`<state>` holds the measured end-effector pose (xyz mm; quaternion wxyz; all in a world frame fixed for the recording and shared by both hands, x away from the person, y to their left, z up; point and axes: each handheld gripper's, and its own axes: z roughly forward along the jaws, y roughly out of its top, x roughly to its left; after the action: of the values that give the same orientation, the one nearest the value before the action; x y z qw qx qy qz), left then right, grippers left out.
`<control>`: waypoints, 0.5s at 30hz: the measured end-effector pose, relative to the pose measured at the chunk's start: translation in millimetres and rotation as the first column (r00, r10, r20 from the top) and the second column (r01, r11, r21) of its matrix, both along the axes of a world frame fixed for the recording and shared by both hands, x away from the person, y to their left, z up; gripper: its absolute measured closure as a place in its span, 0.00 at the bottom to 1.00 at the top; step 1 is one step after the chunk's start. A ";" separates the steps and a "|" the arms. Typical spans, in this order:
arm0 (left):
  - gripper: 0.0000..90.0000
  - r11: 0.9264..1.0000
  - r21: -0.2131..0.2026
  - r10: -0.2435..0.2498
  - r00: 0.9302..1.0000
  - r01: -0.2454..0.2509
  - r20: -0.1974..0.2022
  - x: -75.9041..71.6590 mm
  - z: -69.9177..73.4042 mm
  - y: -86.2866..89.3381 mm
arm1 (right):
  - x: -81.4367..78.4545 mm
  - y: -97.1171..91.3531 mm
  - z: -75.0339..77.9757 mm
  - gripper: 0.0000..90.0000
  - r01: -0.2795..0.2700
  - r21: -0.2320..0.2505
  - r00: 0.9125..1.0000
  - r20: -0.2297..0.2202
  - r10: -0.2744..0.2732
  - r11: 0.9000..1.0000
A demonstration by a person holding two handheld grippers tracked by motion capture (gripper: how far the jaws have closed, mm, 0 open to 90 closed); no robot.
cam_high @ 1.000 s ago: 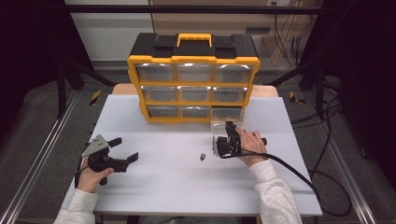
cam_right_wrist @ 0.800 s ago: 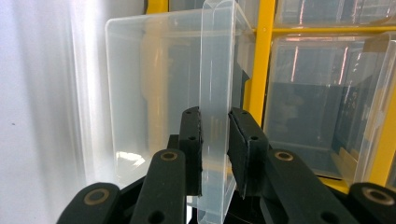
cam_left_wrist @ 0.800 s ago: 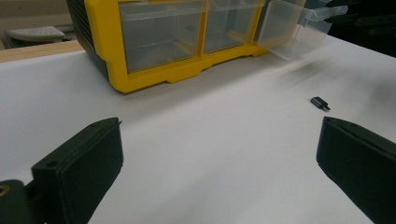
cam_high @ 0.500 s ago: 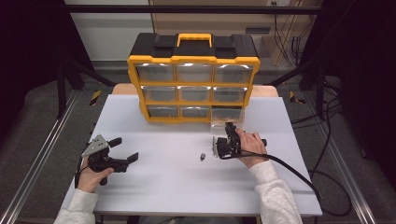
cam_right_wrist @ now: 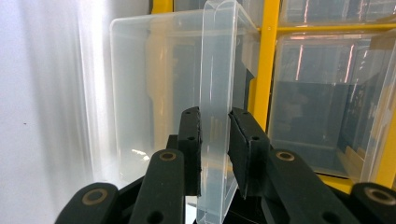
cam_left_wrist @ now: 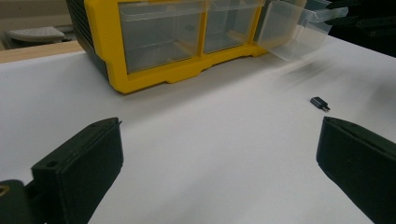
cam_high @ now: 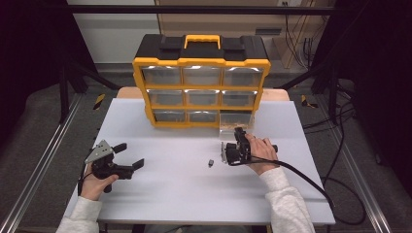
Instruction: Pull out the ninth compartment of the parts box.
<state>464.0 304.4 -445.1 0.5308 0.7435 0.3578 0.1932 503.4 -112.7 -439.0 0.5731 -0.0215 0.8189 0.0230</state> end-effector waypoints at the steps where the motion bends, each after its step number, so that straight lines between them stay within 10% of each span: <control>1: 0.00 1.000 0.000 0.001 1.000 -0.001 0.000 0.0 -0.1 0.0 | 0.0 -0.1 0.1 0.84 0.000 0.000 1.000 -0.002 0.000 1.000; 15: 0.00 1.000 0.003 -0.001 1.000 0.001 0.001 0.0 0.0 -0.6 | -0.8 -1.2 2.7 0.75 0.013 0.039 0.999 -0.031 -0.011 0.999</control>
<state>464.0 303.8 -445.1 0.5298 0.7444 0.3571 0.1939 502.6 -113.9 -436.3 0.5610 -0.0051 0.8270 0.0358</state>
